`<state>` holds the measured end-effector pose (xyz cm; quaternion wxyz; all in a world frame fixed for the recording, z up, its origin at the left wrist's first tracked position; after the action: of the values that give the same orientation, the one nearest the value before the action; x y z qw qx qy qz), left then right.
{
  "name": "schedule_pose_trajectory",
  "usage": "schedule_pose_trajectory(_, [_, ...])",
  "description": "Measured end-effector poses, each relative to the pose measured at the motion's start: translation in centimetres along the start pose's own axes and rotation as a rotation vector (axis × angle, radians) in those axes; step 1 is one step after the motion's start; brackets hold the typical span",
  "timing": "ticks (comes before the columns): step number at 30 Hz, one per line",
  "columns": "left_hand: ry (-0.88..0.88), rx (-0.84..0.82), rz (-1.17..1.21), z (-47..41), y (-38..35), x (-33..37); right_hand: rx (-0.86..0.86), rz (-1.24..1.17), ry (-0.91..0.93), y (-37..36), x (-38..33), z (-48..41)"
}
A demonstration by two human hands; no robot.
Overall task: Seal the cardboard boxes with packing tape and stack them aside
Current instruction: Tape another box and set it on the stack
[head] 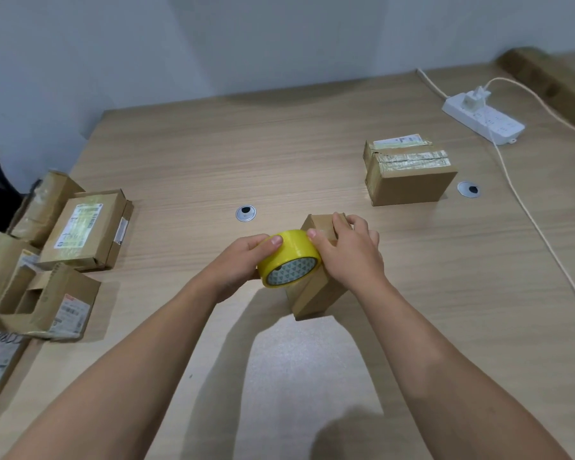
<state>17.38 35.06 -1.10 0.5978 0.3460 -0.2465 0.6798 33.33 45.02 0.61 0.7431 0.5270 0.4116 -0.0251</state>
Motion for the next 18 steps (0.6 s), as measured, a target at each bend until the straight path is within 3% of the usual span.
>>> schedule_pose_trajectory(7, [0.040, -0.037, 0.186, -1.5, -1.2, -0.5, -0.039, 0.002, -0.076, 0.4, 2.4, -0.8])
schedule_pose_trajectory(11, [0.022, -0.088, 0.185, -2.0, -2.4, -0.2, -0.093, -0.003, -0.105, 0.1, 3.7, -1.7])
schedule_pose_trajectory(18, [-0.010, -0.092, 0.095, -3.0, -4.7, 0.9, 0.008, -0.173, -0.099, 0.1, 7.7, -1.7])
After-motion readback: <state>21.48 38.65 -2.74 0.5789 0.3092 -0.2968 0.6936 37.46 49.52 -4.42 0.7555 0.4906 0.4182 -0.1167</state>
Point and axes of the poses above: each hand's wrist, its own z-axis away from the middle knuckle, its own y-axis out of the back of the hand, x = y × z, the point moved 9 cm from there along -z, towards the middle knuckle, and after that the axes turned 15 degrees about y, right-handed, at the moved point
